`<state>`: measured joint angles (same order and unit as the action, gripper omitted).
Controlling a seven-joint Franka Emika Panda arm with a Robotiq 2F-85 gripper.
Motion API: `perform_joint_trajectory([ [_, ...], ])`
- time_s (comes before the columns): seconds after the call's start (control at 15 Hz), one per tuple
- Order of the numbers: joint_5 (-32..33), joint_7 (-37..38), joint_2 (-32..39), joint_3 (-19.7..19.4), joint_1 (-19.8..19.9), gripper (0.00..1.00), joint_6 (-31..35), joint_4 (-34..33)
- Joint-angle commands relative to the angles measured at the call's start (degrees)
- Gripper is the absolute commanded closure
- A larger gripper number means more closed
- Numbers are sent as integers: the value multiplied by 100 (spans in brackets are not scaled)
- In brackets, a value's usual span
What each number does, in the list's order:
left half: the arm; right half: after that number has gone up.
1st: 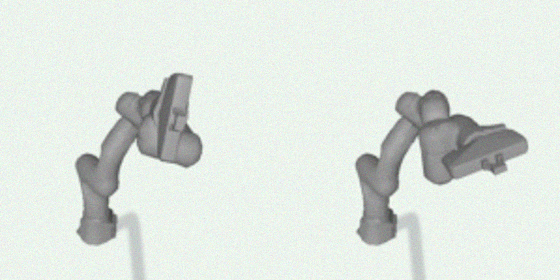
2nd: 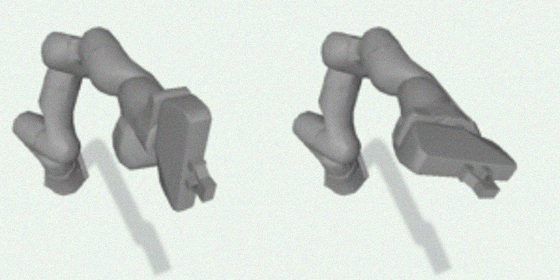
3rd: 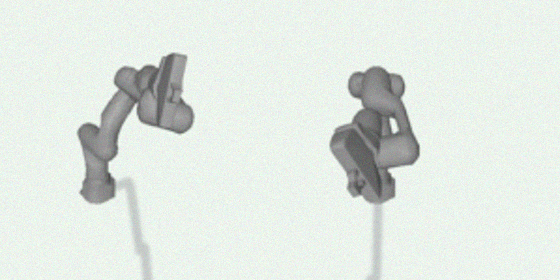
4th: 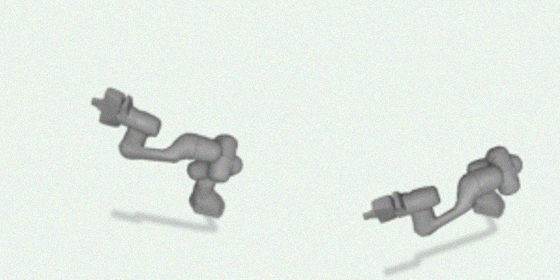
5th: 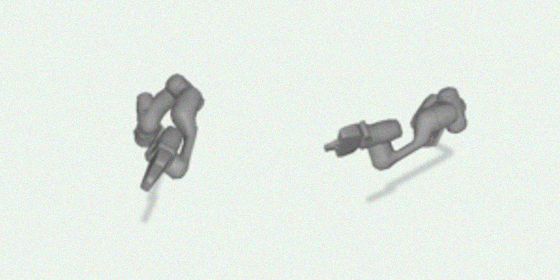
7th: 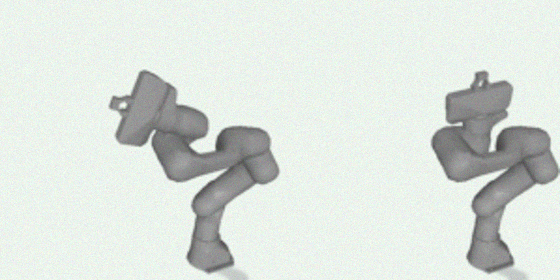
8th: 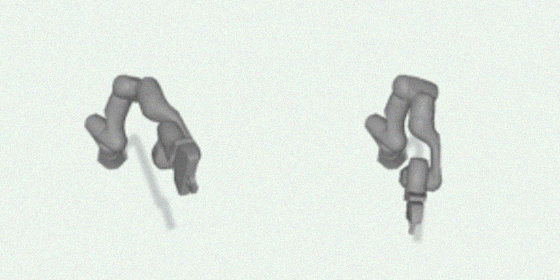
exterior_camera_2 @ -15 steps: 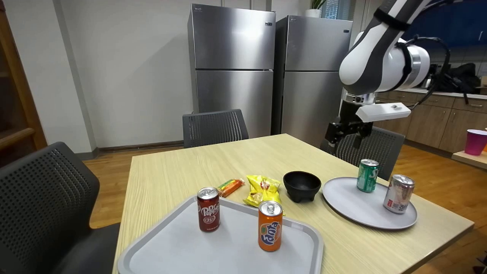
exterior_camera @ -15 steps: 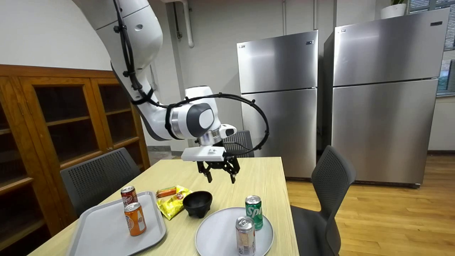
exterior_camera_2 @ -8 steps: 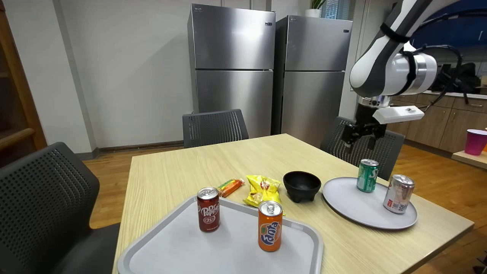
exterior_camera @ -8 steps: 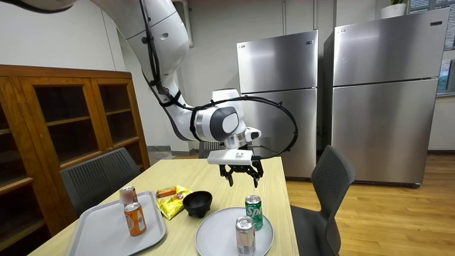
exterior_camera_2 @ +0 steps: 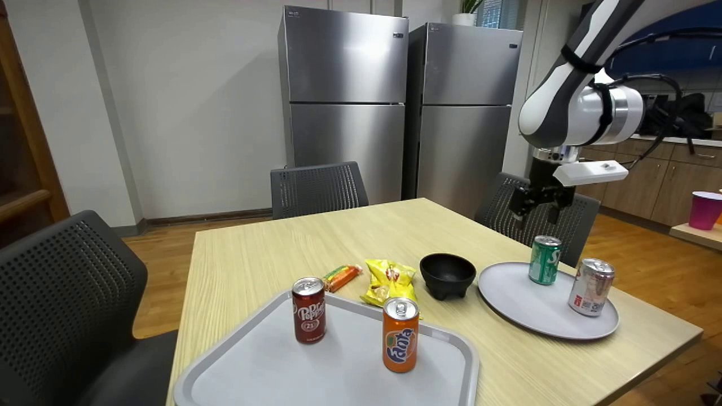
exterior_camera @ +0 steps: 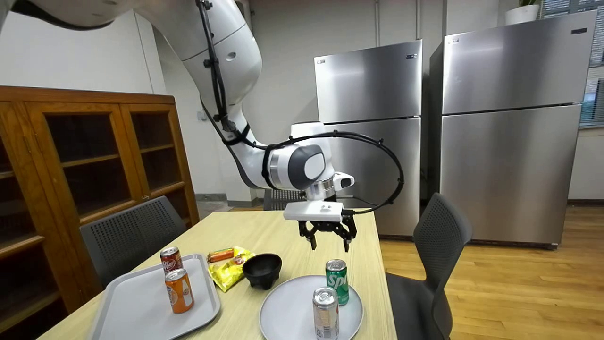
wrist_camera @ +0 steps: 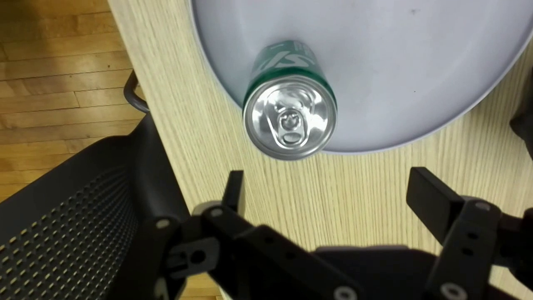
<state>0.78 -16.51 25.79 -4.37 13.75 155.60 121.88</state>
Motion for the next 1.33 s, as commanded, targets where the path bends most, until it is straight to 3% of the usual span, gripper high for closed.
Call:
perform_joint_trajectory([
  [0.0,24,25,-8,13,9,0,-19,-5],
  [1.27,144,-75,244,-41,78,0,-15,16],
])
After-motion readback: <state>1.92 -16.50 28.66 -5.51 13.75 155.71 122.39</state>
